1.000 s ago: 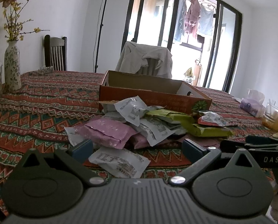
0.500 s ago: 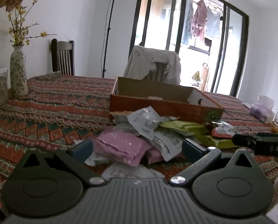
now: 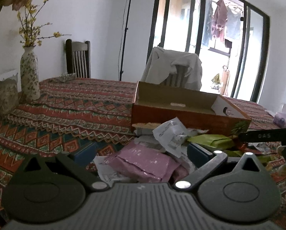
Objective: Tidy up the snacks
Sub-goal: 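Reach the right tool to the silver foil packet and grasp it, then grasp the pink foil packet with the left tool while the right tool holds the silver packet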
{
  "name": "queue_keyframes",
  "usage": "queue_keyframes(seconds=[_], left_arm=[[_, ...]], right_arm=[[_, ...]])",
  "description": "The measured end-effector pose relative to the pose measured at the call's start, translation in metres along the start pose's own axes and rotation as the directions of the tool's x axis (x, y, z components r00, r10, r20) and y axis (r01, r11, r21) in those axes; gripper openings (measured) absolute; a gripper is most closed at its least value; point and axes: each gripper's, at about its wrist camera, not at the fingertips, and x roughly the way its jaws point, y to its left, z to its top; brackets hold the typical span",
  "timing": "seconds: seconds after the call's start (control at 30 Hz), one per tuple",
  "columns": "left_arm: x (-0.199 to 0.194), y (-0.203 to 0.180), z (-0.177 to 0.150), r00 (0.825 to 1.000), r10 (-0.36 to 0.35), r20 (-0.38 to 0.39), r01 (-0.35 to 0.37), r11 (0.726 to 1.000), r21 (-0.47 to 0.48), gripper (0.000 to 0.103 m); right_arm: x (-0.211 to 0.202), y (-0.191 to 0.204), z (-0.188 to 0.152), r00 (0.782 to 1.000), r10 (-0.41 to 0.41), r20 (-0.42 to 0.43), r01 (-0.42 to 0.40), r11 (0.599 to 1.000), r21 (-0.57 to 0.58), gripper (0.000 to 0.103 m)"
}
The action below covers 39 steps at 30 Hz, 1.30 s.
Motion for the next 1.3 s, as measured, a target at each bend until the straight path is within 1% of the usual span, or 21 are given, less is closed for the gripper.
queue_keyframes(seconds=[0.07, 0.13, 0.17, 0.2, 0.3, 0.37, 0.43, 0.57, 0.67, 0.7, 0.83, 0.97, 1.13, 1.3], left_arm=[[0.002, 0.002, 0.0, 1.0, 0.006, -0.009, -0.006, 1.0, -0.005, 0.103], [0.003, 0.005, 0.0, 1.0, 0.004, -0.012, -0.004, 1.0, -0.011, 0.103], [0.003, 0.005, 0.0, 1.0, 0.007, -0.011, -0.007, 1.0, -0.01, 0.103], [0.004, 0.005, -0.001, 1.0, 0.011, -0.012, -0.011, 1.0, -0.01, 0.103], [0.005, 0.006, -0.001, 1.0, 0.013, -0.019, -0.013, 1.0, -0.016, 0.103], [0.005, 0.007, -0.002, 1.0, 0.015, -0.02, -0.015, 1.0, -0.019, 0.103], [0.006, 0.008, -0.002, 1.0, 0.016, -0.024, -0.016, 1.0, -0.022, 0.103], [0.006, 0.009, -0.002, 0.999, 0.025, -0.033, -0.026, 0.999, -0.027, 0.103], [0.003, 0.009, 0.0, 0.999, 0.031, -0.031, -0.032, 0.999, -0.027, 0.103], [0.002, 0.009, 0.0, 0.999, 0.034, -0.03, -0.035, 0.999, -0.024, 0.103], [0.004, 0.01, -0.002, 0.998, 0.046, -0.053, -0.047, 0.999, -0.018, 0.103], [0.008, 0.009, -0.006, 0.995, 0.041, -0.087, -0.043, 0.999, -0.016, 0.103], [0.012, 0.0, -0.01, 0.992, 0.037, -0.124, -0.033, 0.999, 0.034, 0.103], [0.022, -0.005, -0.009, 0.987, 0.061, -0.151, -0.051, 0.996, 0.074, 0.103]], right_arm=[[0.008, 0.004, -0.001, 1.0, -0.004, -0.02, 0.004, 1.0, -0.011, 0.096], [0.011, 0.004, -0.002, 0.999, 0.015, -0.033, -0.015, 1.0, -0.012, 0.088], [0.011, 0.003, -0.003, 0.999, 0.024, -0.036, -0.024, 1.0, -0.01, 0.085], [0.011, 0.003, -0.003, 0.999, 0.033, -0.04, -0.034, 0.999, -0.01, 0.08], [0.008, 0.0, -0.006, 0.999, 0.037, -0.031, -0.037, 0.999, -0.018, 0.074], [0.005, -0.002, -0.008, 0.998, 0.054, -0.027, -0.055, 0.998, -0.022, 0.072], [0.001, -0.005, -0.01, 0.999, 0.052, -0.017, -0.052, 0.998, -0.026, 0.061], [-0.007, -0.015, -0.013, 0.997, 0.077, 0.011, -0.077, 0.997, 0.001, 0.057], [-0.021, -0.024, -0.017, 0.993, 0.1, 0.064, -0.102, 0.994, 0.027, 0.051], [-0.027, -0.026, -0.019, 0.991, 0.105, 0.082, -0.108, 0.994, 0.029, 0.038], [-0.047, -0.027, -0.026, 0.981, 0.12, 0.152, -0.124, 0.992, 0.017, 0.037], [-0.057, -0.03, -0.034, 0.973, 0.137, 0.188, -0.145, 0.989, 0.026, 0.037], [-0.062, -0.035, -0.044, 0.963, 0.15, 0.224, -0.164, 0.986, 0.042, 0.037], [-0.063, -0.043, -0.044, 0.953, 0.158, 0.26, -0.18, 0.982, 0.064, 0.037]])
